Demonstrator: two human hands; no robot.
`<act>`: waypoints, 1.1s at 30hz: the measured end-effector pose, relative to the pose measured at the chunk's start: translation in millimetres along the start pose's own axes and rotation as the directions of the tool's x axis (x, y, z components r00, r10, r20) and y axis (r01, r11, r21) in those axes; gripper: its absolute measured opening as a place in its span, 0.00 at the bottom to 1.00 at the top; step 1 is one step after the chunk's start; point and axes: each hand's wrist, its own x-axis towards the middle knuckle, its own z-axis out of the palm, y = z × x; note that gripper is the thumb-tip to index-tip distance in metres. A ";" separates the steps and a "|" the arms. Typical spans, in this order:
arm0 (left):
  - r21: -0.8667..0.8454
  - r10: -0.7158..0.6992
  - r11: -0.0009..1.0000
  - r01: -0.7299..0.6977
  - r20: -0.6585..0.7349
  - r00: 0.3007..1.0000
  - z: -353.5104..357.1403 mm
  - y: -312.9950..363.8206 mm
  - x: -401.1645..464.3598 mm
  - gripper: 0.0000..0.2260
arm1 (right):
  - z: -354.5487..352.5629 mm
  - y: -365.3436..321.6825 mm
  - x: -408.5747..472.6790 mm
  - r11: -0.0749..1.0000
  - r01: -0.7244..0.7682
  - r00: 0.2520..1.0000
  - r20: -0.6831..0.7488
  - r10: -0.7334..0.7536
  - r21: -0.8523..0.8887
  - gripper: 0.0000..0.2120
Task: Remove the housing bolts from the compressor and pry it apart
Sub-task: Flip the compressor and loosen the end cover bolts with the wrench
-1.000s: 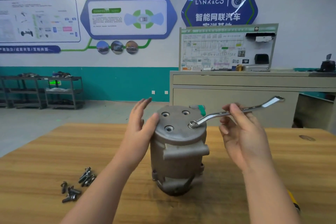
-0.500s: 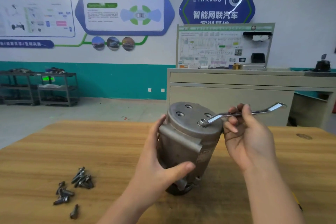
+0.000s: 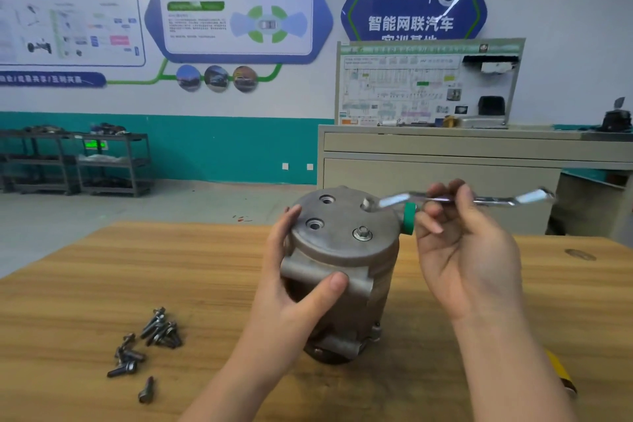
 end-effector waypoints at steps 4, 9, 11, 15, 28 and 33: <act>0.042 0.005 0.999 -0.006 0.017 1.000 -5.0 -4.3 -0.9 0.31 | 1.8 -4.5 -4.5 0.985 0.173 0.979 -0.111 -0.174 -0.018 0.11; 0.290 0.198 0.940 -0.182 -0.024 0.980 -1.8 -3.5 -1.2 0.26 | 7.9 14.1 -15.8 0.707 0.555 0.812 0.099 -0.576 -0.439 0.08; 0.334 0.243 0.917 -0.217 -0.039 0.969 -0.3 -3.7 -2.4 0.24 | 8.9 21.3 -19.9 0.571 0.668 0.725 0.246 -0.643 -0.476 0.06; 0.334 0.282 0.910 -0.244 -0.070 0.957 3.7 -5.5 -3.9 0.21 | 10.3 29.6 -27.4 0.443 0.766 0.632 0.422 -0.650 -0.466 0.05; 0.381 0.328 0.885 -0.268 -0.102 0.939 -4.5 -15.8 6.1 0.20 | 10.7 56.1 -44.0 -0.286 0.836 0.263 0.801 -0.537 -0.467 0.16; 0.344 0.271 0.910 -0.234 -0.063 0.961 -12.8 -13.3 7.3 0.19 | 8.8 62.9 -46.4 -0.223 0.843 0.307 0.778 -0.548 -0.489 0.15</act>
